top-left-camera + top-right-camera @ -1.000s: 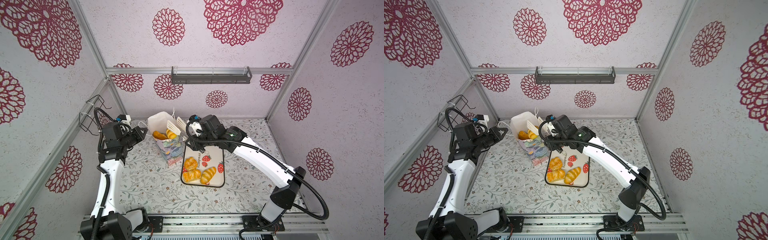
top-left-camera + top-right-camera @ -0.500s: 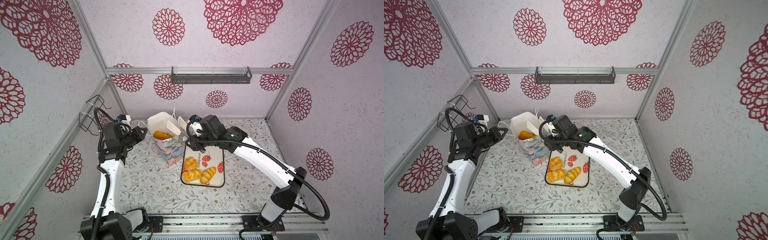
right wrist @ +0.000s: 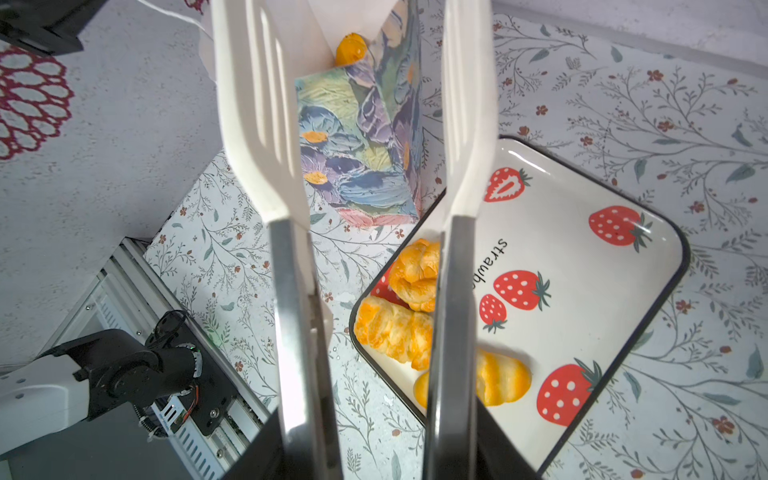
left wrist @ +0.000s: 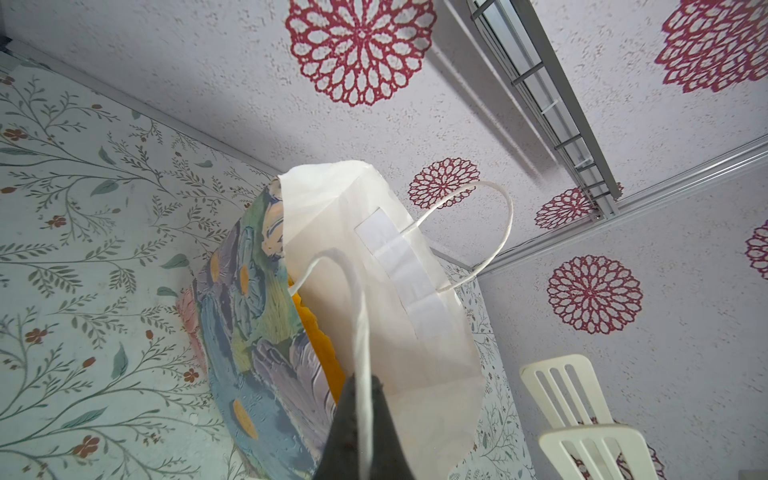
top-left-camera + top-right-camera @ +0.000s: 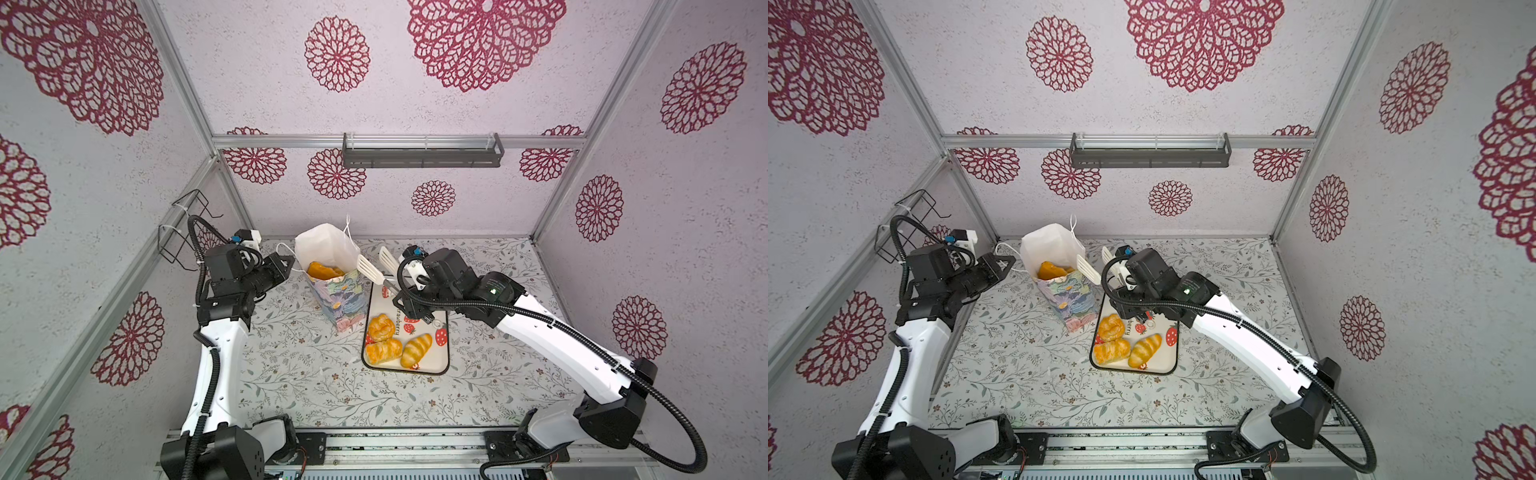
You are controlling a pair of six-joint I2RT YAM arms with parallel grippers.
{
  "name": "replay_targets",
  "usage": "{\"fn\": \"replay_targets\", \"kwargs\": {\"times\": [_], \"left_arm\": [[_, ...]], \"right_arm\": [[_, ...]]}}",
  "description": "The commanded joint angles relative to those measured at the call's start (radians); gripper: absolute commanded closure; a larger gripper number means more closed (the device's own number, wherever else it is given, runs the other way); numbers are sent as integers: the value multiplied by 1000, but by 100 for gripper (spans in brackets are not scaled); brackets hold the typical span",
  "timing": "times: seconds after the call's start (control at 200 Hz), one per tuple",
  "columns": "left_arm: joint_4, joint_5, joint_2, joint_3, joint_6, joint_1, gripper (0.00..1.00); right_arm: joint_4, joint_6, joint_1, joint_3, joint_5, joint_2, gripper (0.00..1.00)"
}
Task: Place the fake bread into the paper bag
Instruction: 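Withdraw the right tongs from the bag back over the tray, then lower the right tongs onto the striped roll nearest the robot and pinch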
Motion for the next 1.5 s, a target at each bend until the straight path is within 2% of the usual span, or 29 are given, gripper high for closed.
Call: {"fn": "replay_targets", "kwargs": {"times": [0.0, 0.355, 0.776, 1.496], "left_arm": [[8, -4, -10, -5, 6, 0, 100], [8, -7, -10, -5, 5, -1, 100], [8, -12, -6, -5, 5, 1, 100], [10, -5, -2, -4, 0, 1, 100]], "right_arm": [[4, 53, 2, -27, 33, -72, 50], [-61, 129, -3, -174, 31, -155, 49], [-101, 225, -15, -344, -42, -221, 49], [-11, 356, -135, -652, -179, -349, 54]]}}
